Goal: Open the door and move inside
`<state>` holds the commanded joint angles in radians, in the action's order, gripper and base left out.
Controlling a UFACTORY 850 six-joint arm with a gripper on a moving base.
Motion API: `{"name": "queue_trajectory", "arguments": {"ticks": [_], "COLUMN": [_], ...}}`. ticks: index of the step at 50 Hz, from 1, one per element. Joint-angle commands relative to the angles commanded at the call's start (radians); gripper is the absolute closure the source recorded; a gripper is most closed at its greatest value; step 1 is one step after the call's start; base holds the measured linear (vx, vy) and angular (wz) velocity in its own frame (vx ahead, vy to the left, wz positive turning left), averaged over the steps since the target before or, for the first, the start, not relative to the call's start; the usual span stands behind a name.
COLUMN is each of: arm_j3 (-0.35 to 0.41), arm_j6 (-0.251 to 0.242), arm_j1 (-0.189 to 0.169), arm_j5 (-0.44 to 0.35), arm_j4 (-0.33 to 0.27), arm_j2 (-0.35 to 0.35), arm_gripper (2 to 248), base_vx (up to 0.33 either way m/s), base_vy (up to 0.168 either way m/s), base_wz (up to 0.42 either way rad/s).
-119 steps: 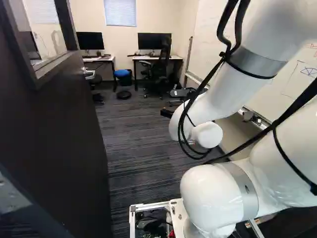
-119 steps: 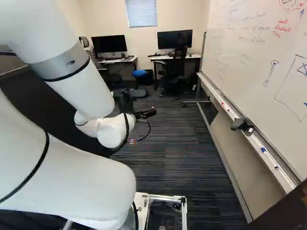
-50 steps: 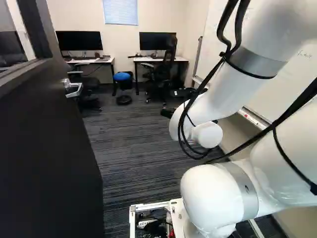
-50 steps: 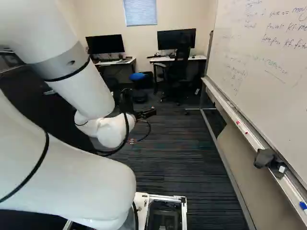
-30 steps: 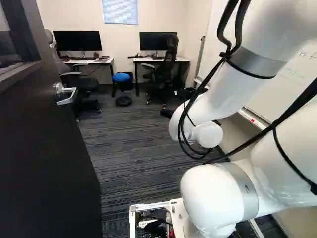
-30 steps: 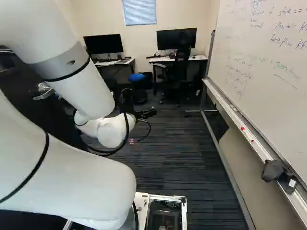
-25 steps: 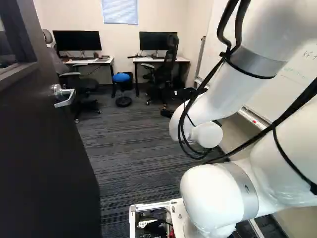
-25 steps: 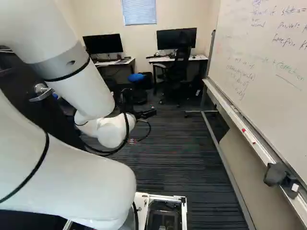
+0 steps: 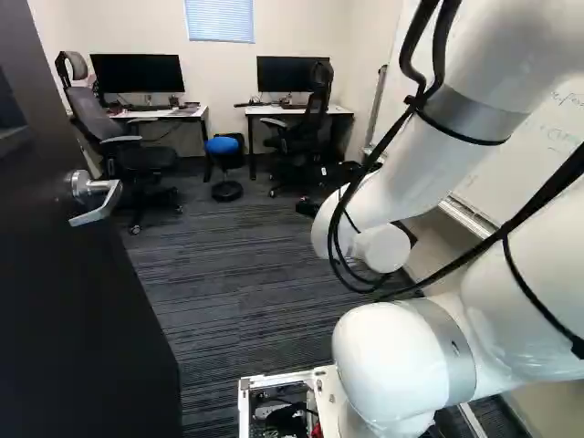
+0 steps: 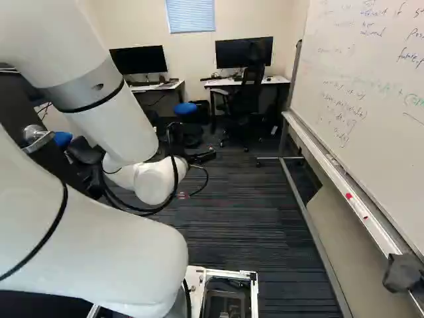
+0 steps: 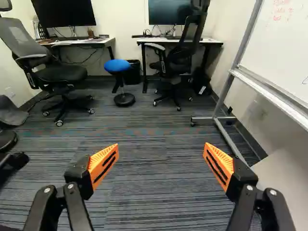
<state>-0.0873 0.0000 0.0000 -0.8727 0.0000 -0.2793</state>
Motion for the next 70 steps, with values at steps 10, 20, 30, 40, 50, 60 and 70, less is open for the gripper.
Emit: {"name": "queue_trajectory", "arguments": {"ticks": [10,20,30,40,50,60,70], "arm_j3": [0.000,0.000,0.000,0.000,0.000,0.000,0.000], "arm_j6": [0.000,0.000,0.000,0.000,0.000,0.000,0.000], "arm_j1": [0.000,0.000,0.000,0.000,0.000,0.000,0.000], "arm_j5": [0.000,0.000,0.000,0.000,0.000,0.000,0.000], "arm_j4": [0.000,0.000,0.000,0.000,0.000,0.000,0.000], "arm_j2": [0.000,0.000,0.000,0.000,0.000,0.000,0.000], "arm_gripper": [3,3,3,3,3,3,3], "base_vx": [0.196,0.202,0.207,0.201,0.207,0.207,0.204], "base_vy": [0.005,-0.024,-0.026,-0.028,-0.026,-0.003,0.000], "base_wz": [-0.003,-0.006,-0.008,-0.003,-0.002,-0.009,-0.001]}}
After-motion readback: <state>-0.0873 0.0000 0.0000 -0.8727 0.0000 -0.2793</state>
